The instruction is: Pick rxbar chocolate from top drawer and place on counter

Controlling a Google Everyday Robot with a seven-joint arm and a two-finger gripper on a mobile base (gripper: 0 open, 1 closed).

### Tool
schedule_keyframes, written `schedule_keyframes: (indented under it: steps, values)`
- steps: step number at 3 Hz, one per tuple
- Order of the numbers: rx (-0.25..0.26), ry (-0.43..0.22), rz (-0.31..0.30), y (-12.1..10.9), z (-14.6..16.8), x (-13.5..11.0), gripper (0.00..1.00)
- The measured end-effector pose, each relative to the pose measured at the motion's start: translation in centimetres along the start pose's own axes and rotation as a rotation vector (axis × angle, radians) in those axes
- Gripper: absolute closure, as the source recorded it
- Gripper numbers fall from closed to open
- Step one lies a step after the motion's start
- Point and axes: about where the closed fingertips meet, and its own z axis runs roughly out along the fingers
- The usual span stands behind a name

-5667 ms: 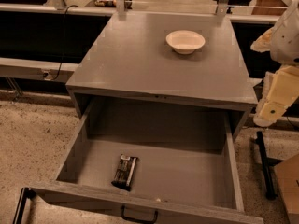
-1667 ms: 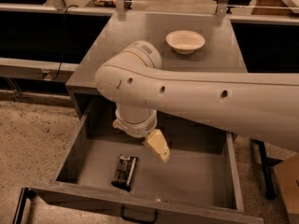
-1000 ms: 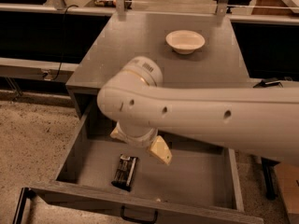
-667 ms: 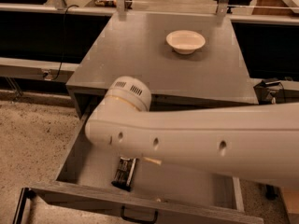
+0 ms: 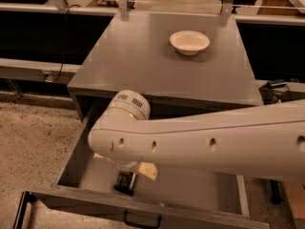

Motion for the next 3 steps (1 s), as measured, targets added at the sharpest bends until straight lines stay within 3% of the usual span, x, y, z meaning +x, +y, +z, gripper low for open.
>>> schedule_keyframes:
  steps: [1,2,3]
  values:
    - [0.009,-0.169,0.028,-0.8,4.7,-2.7,0.00]
    - [0.009,-0.274,0.000,-2.1,7.8,-4.7,0.00]
    - [-0.040,-0.254,-0.006,-1.8,8.0,-4.6,0.00]
